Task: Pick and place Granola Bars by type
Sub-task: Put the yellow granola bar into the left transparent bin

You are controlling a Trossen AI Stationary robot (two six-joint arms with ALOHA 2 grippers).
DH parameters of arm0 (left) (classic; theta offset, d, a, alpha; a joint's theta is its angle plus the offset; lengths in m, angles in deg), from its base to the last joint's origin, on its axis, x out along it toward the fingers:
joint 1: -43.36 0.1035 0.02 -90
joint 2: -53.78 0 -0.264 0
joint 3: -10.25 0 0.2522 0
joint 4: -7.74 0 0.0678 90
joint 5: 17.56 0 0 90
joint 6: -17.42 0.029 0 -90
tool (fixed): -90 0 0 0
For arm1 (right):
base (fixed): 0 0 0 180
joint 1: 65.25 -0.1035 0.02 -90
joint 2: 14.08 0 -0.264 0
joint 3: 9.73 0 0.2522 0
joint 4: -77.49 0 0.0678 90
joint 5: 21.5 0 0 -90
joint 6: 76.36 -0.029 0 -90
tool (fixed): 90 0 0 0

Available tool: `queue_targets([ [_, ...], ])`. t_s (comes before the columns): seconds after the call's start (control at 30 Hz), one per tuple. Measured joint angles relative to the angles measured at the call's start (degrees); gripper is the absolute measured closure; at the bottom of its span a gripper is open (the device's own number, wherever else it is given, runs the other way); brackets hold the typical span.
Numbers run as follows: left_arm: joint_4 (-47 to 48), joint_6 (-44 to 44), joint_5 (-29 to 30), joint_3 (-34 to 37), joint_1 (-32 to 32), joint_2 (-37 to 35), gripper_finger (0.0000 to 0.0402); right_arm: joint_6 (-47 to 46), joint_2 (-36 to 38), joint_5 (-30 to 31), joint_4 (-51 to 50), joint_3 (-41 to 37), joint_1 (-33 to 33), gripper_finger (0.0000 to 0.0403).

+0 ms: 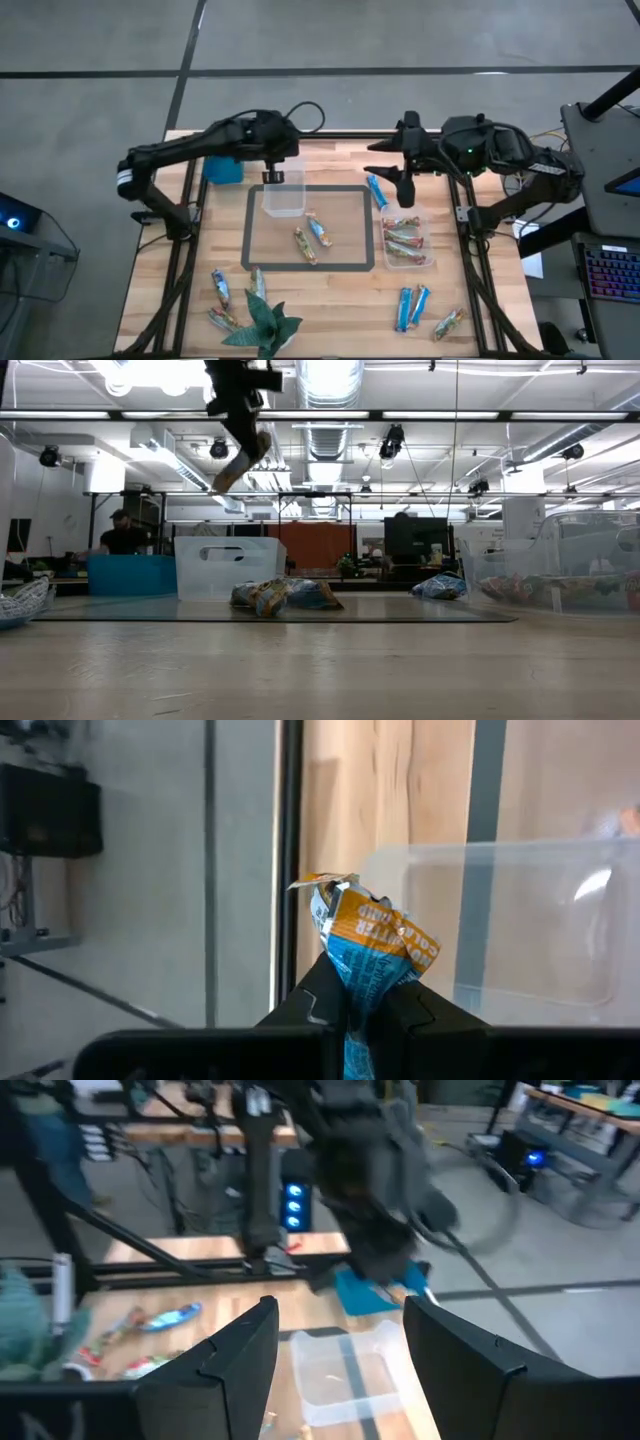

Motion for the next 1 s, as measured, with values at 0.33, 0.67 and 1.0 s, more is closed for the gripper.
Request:
queue_targets([
  [0.33,0.3,3.4,-2.7,0.0,4.9,9.0,0.0400,-1.1,3.1,-1.5,3.2,-5.0,-2.5,0.0197],
  [0.67,0.6,5.6,-4.2,0.0,5.5,15.7,0.0401,-0.8,3.4,-1.5,3.1,-5.1,-3.3,0.0197],
  [1.0,-2.3,4.9,-5.7,2.1,5.8,19.8,0.0401,0.5,3.5,-1.3,3.1,-5.1,-3.3,0.0197],
])
